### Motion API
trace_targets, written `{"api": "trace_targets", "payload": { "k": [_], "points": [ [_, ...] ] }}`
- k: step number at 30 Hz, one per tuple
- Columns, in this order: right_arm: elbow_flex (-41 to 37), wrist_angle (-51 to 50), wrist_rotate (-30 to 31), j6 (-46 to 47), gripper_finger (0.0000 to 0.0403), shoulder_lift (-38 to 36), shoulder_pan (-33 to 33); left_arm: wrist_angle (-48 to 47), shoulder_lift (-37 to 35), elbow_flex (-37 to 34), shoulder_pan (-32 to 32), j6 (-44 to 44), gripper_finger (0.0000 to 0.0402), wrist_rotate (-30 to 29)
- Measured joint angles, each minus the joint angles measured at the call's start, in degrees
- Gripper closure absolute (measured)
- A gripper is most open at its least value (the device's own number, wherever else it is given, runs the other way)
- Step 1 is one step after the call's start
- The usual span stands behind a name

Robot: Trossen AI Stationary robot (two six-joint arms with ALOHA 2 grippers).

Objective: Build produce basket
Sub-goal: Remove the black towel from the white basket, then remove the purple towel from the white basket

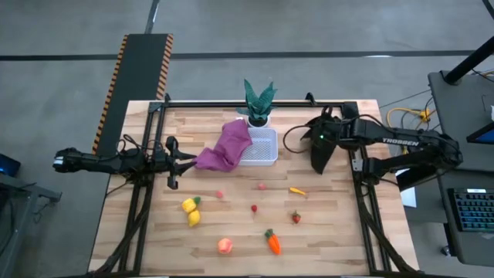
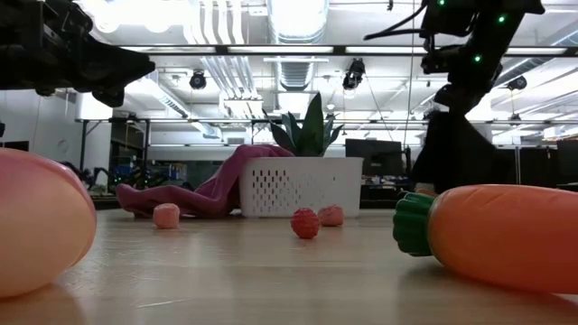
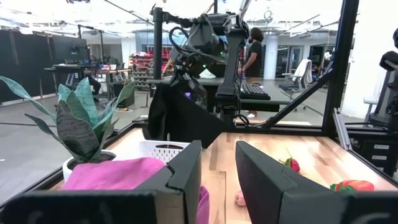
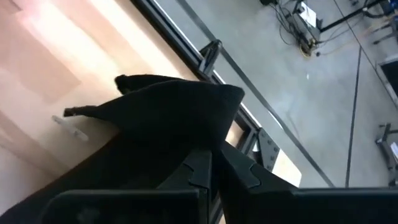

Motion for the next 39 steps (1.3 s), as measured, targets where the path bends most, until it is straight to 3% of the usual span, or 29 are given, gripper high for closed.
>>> {"api": "trace_targets", "payload": {
  "k": [4, 9, 15, 20, 22, 26, 29, 32, 35, 39],
  "points": [
    [0.0, 0.4, -3.8, 0.4, 0.0355, -0.4, 0.0, 0.0, 0.0, 0.0, 0.0, 0.0, 0.0314, 0.0],
    [0.0, 2.0, -11.2, 1.5, 0.0265, -0.4, 0.0, 0.0, 0.0, 0.0, 0.0, 0.0, 0.0314, 0.0],
    [1.7, 2.5, -10.3, 2.2, 0.0148, -0.4, 0.0, 0.0, 0.0, 0.0, 0.0, 0.0, 0.0314, 0.0],
    [6.4, 4.5, -11.6, 0.8, 0.0090, -0.4, 0.0, 0.0, 0.0, 0.0, 0.0, 0.0, 0.0314, 0.0],
    [7.7, 8.6, -17.9, -2.6, 0.0082, -0.7, 0.5, 0.0, 0.0, 0.0, 0.0, 0.0, 0.0314, 0.0],
    [7.1, 23.1, -37.3, -11.8, 0.0082, -2.4, 1.7, 0.0, 0.0, 0.0, 0.0, 0.0, 0.0314, 0.0],
    [3.6, 39.1, -52.7, -18.0, 0.0093, -4.3, 2.7, 0.0, 0.0, 0.0, 0.0, 0.0, 0.0314, 0.0],
    [-2.0, 58.0, -62.4, -20.2, 0.0107, -5.4, 3.8, 0.0, -0.1, 0.0, 0.0, 0.0, 0.0314, 0.0],
    [-7.2, 69.5, -66.0, -20.3, 0.0120, -6.5, 4.0, 0.0, 0.0, 0.0, 0.0, 0.0, 0.0314, 0.0],
    [-12.7, 72.9, -65.4, -20.6, 0.0133, -7.4, 4.0, 0.0, 0.0, 0.0, 0.0, 0.0, 0.0314, 0.0]
  ]
}}
